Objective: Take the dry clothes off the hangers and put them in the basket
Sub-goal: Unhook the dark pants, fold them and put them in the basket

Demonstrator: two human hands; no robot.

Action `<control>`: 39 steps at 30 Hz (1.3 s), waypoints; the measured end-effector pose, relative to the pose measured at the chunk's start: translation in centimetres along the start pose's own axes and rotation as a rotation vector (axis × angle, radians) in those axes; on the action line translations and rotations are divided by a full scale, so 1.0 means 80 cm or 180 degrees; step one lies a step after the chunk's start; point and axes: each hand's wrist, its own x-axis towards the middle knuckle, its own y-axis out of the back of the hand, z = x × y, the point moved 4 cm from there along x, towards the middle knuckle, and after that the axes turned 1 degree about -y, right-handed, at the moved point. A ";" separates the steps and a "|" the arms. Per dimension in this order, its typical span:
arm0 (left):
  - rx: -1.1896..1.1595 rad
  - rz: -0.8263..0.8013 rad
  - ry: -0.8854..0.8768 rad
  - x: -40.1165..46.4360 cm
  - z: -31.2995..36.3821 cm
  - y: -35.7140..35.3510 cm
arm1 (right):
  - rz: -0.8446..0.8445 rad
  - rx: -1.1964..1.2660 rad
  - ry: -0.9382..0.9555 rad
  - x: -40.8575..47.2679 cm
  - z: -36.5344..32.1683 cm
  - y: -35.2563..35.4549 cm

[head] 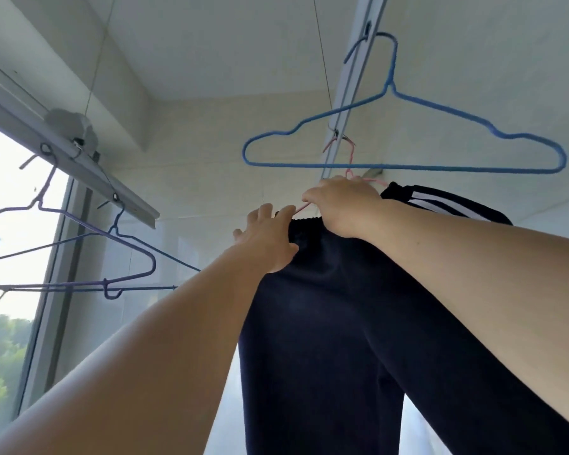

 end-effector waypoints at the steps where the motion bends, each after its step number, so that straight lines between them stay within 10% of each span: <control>1: 0.0058 -0.0047 0.0014 0.007 -0.002 -0.002 | 0.0019 -0.0055 0.0034 0.005 -0.001 -0.001; 19: 0.1139 0.1057 -0.1464 0.048 -0.030 -0.016 | -0.0123 -0.0101 0.0073 0.073 -0.014 -0.048; 39: -0.0183 0.1035 -0.0514 0.019 -0.085 -0.004 | 0.0496 -0.0388 0.0248 0.058 -0.006 -0.027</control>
